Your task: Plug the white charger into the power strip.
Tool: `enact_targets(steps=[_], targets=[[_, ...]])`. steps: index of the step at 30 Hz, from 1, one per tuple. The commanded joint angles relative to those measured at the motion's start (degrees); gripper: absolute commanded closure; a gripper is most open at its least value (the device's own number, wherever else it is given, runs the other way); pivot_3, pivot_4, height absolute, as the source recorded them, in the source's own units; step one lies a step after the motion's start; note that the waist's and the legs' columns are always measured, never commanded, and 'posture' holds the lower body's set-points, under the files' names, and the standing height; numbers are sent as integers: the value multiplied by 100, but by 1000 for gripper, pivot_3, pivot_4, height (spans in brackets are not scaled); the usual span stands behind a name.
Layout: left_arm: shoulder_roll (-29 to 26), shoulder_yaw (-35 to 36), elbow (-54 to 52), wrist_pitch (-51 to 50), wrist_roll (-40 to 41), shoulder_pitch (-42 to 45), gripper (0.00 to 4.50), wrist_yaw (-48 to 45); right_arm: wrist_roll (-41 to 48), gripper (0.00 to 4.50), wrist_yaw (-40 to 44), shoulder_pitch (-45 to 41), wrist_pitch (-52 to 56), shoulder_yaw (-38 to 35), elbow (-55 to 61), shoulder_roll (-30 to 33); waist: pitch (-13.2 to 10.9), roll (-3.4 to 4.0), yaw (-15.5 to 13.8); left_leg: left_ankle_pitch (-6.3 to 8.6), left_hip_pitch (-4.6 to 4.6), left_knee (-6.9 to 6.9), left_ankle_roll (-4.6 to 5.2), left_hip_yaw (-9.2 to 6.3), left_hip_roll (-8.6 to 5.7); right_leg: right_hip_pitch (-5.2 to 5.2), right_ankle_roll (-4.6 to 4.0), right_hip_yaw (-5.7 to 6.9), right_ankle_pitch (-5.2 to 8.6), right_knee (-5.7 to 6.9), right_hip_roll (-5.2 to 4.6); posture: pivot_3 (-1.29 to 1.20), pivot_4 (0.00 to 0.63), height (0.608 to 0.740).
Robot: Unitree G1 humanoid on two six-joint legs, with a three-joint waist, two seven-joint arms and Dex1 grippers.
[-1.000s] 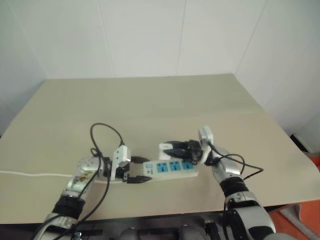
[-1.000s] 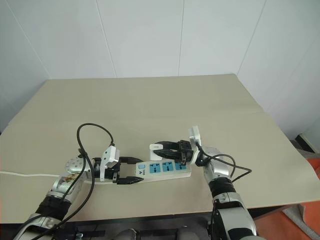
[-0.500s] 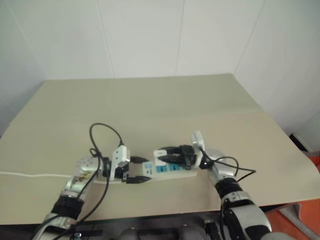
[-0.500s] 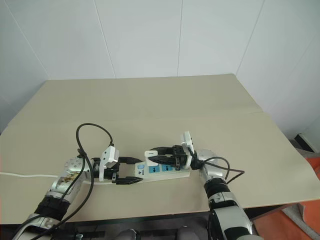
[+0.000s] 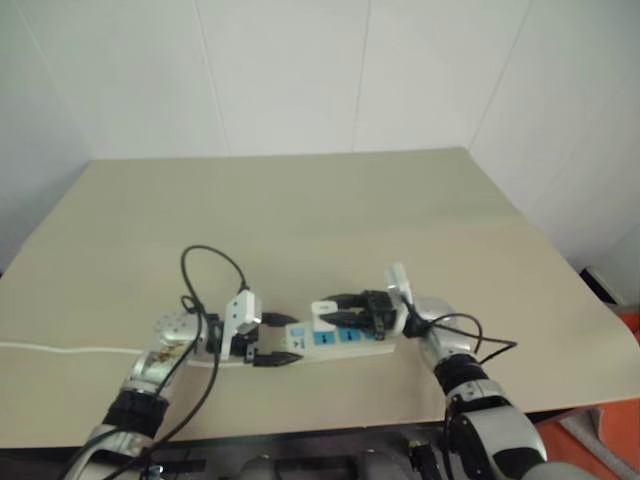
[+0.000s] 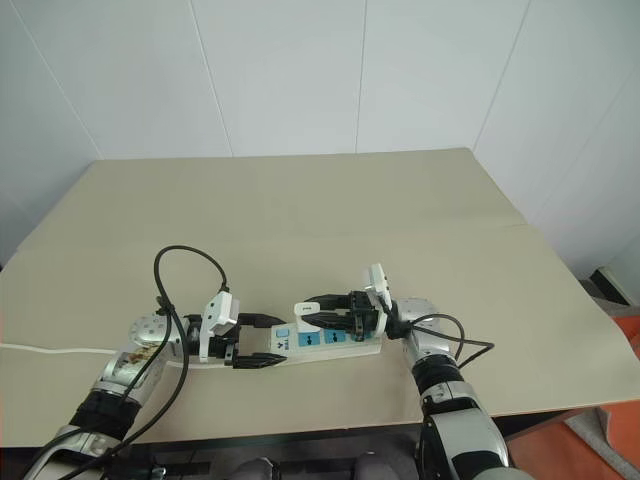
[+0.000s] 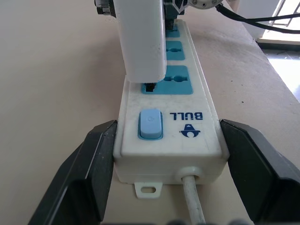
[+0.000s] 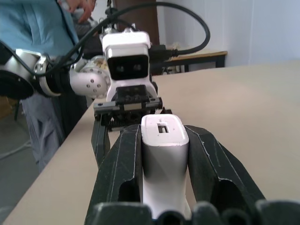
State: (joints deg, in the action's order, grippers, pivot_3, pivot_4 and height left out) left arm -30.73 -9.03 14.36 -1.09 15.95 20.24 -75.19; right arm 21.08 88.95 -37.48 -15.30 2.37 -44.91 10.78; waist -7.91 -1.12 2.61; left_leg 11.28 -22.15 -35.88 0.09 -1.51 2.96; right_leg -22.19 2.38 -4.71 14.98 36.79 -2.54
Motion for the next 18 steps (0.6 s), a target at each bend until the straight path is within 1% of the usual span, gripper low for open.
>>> enact_targets(steps=[1, 6, 14, 17, 18], targets=[[-79, -97, 202, 6, -194, -29, 1314, -1, -101, 3383, 223, 29, -220, 22, -169, 44, 0, 0, 1, 0, 2, 0, 0, 0, 0, 2, 0, 0, 0, 0, 0, 0, 150, 740], [-84, -101, 200, 22, -181, -36, 1314, 0, -187, 3383, 232, -65, -307, 30, -480, 96, 1, -2, 2, 0, 12, 0, 0, 0, -1, 7, 2, -6, 1, 0, 1, 0, 150, 740], [-88, -126, 204, 66, -194, -56, 1314, 4, -687, 3383, 162, -325, -874, 293, -1323, 330, 3, -3, 10, 0, 47, 3, -1, 6, -5, 27, 3, -24, 2, 2, 5, 0, 150, 740], [-90, -126, 217, 79, -194, -46, 1314, 11, -808, 3383, 100, -343, -968, 408, -1536, 356, 3, -4, 18, 1, 86, 10, -1, 9, -6, 59, 0, -31, 6, 0, 6, 0, 150, 740], [-90, -127, 216, 81, -193, -46, 1314, 11, -827, 3383, 69, -348, -947, 444, -1587, 351, 3, -4, 22, 1, 101, 12, -2, 8, -5, 75, -17, -32, 16, -3, 6, 0, 150, 740]])
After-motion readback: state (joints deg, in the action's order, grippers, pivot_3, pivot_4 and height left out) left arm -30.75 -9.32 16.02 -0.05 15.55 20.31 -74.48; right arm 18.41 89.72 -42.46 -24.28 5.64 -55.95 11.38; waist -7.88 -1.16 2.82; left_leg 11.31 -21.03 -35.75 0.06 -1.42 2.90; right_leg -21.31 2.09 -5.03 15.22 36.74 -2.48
